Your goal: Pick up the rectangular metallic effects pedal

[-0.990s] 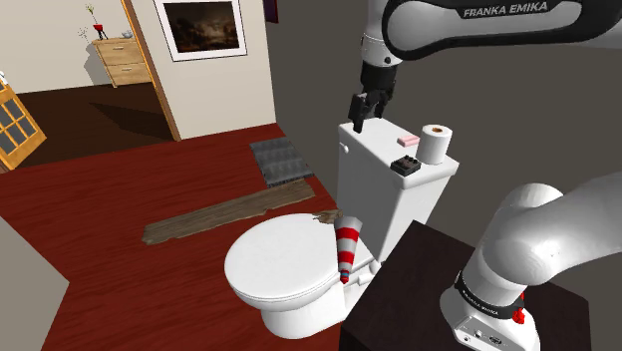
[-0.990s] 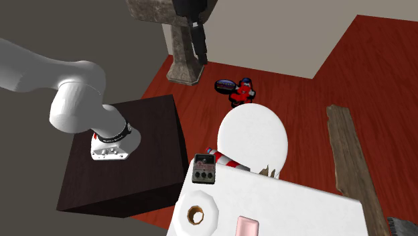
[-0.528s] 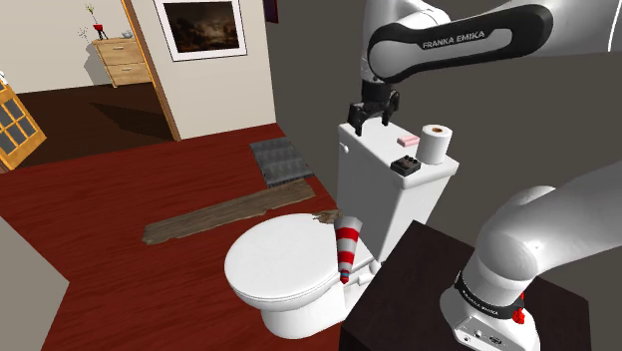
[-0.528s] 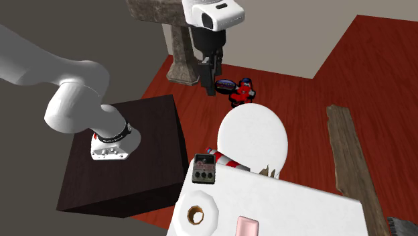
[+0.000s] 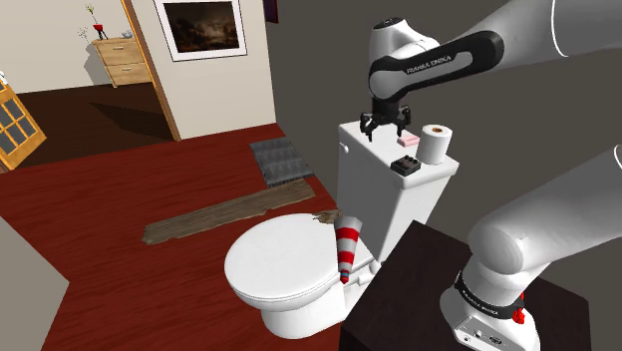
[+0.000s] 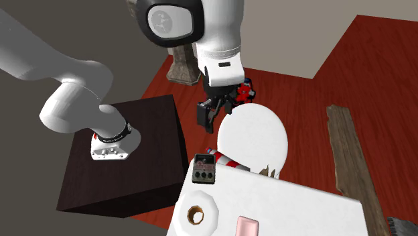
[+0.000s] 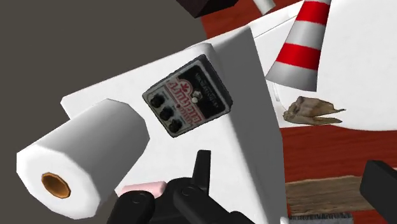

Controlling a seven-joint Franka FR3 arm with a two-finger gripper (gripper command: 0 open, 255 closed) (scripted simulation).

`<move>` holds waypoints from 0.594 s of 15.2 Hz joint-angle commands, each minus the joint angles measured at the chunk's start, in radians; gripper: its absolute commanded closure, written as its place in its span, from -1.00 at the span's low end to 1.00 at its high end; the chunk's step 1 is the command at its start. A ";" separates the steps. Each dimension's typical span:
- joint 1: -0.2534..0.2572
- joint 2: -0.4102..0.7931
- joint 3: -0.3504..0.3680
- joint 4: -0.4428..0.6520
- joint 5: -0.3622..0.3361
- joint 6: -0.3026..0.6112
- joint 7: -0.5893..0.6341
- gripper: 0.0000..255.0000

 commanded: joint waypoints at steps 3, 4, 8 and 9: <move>-0.078 0.060 -0.011 -0.006 -0.043 0.037 0.160 -1.00; -0.097 0.072 -0.016 -0.011 -0.054 0.046 0.199 -1.00; -0.170 0.112 -0.037 -0.036 -0.093 0.079 0.353 -1.00; -0.188 0.120 -0.042 -0.043 -0.102 0.087 0.391 -1.00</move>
